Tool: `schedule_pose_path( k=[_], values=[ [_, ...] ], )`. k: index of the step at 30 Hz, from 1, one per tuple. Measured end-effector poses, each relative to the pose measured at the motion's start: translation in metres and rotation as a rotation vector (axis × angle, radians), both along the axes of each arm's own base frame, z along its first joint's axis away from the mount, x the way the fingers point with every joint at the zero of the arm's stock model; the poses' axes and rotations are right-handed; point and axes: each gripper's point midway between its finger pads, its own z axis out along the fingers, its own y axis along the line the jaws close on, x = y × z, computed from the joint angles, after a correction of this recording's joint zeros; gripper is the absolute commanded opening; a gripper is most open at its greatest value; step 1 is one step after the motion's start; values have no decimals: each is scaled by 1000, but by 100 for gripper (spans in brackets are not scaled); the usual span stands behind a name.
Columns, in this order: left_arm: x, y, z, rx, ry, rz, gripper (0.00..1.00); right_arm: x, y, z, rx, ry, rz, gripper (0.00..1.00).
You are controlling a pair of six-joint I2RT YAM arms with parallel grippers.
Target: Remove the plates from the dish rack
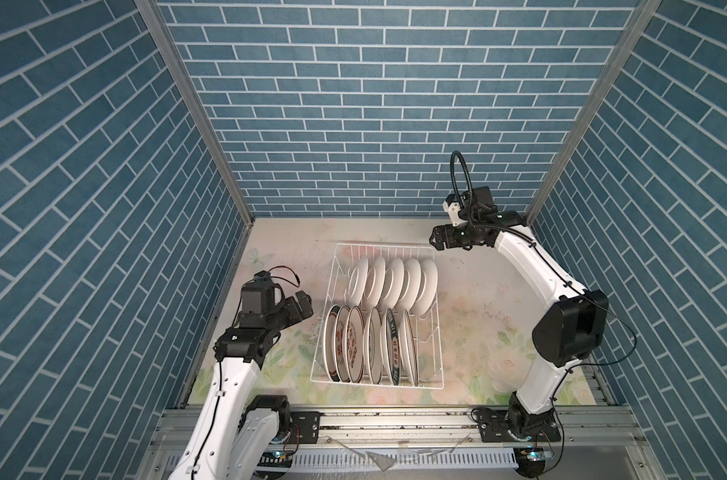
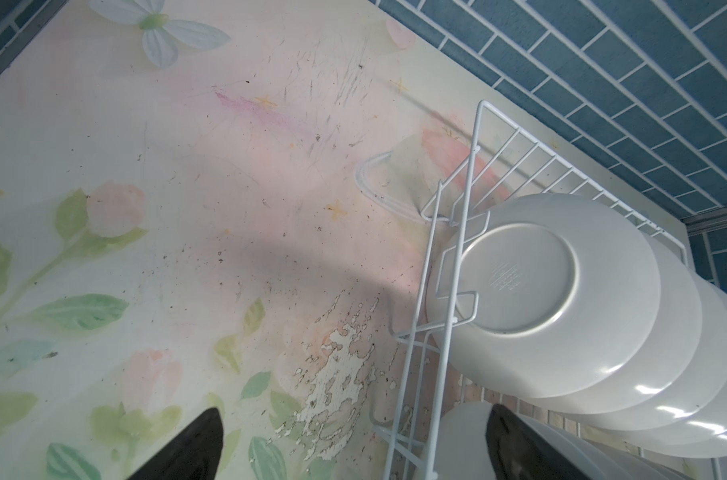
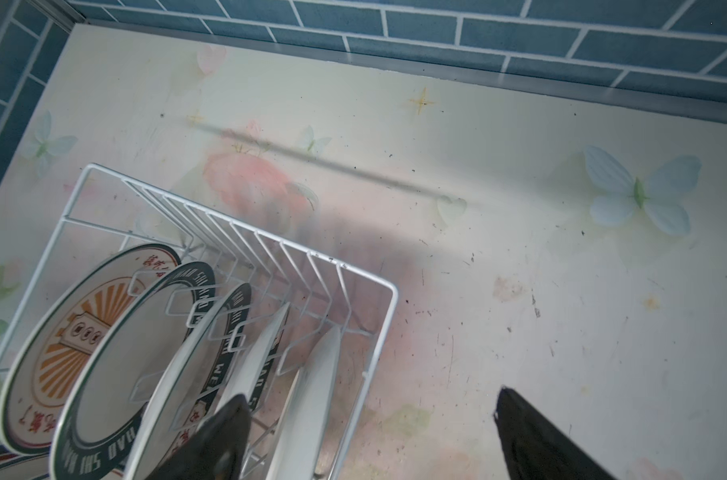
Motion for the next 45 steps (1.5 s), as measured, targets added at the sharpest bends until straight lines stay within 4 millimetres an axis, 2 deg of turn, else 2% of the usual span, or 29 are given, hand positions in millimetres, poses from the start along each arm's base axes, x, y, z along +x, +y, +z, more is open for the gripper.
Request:
schedule_pose_path(
  k=[6,10,18,23,30,36,40,45],
  values=[
    [-5,-5,0,-37,10,-9,99,29,20,-23,-25,40,137,82],
    [-7,-6,-1,-43,22,-9,99,24,28,-39,-34,77,212,78],
    [-11,-7,-16,-48,59,-9,99,11,46,-43,-71,61,321,78],
    [-12,-8,-18,-54,62,-11,99,13,57,-54,-103,45,360,76],
    [-13,-8,-16,-58,54,-9,99,22,72,-86,-149,54,411,73],
    [-13,-8,-13,-60,44,-7,99,41,77,-95,-181,29,416,72],
    [-13,-8,-12,-60,38,-7,99,47,76,-98,-206,22,418,62],
    [-13,-8,-12,-61,39,-6,99,48,71,-106,-241,42,417,56]
  ],
)
